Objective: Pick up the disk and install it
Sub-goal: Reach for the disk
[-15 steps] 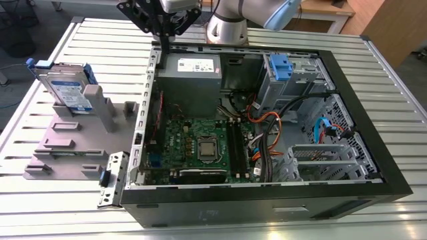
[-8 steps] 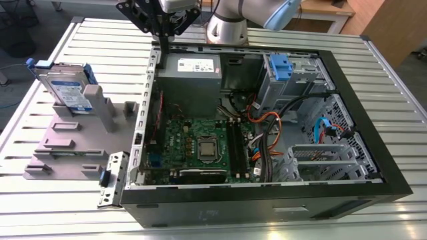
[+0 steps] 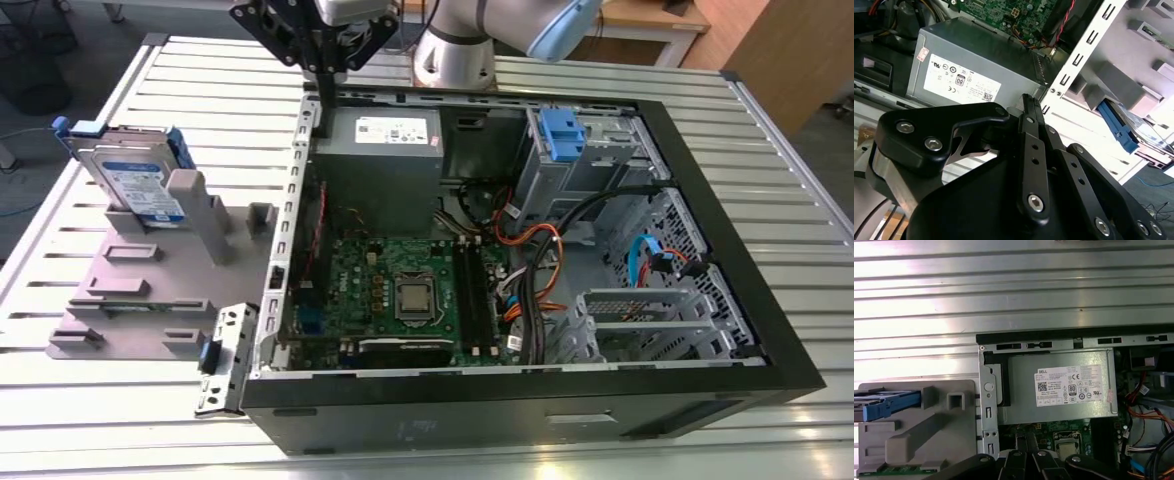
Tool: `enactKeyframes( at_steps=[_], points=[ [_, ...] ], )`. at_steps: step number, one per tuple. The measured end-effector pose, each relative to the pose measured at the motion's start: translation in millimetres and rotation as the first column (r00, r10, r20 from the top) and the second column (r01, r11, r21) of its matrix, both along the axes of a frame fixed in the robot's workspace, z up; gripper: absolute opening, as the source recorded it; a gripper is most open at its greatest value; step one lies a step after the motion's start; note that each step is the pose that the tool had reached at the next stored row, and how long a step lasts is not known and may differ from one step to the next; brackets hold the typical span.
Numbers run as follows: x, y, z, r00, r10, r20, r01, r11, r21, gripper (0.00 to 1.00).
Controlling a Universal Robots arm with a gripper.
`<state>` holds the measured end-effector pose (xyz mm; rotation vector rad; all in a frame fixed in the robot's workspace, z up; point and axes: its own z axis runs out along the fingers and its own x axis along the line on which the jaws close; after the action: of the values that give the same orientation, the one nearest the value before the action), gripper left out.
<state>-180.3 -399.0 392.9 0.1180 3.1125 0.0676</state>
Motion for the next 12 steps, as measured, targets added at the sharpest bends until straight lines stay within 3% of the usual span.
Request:
enactKeyframes(
  at_steps=[12],
  points=[
    [-12.4,0.0,-0.1,1.0,0.0,0.0,0.0,1.0,0.0,0.11]
  ],
)
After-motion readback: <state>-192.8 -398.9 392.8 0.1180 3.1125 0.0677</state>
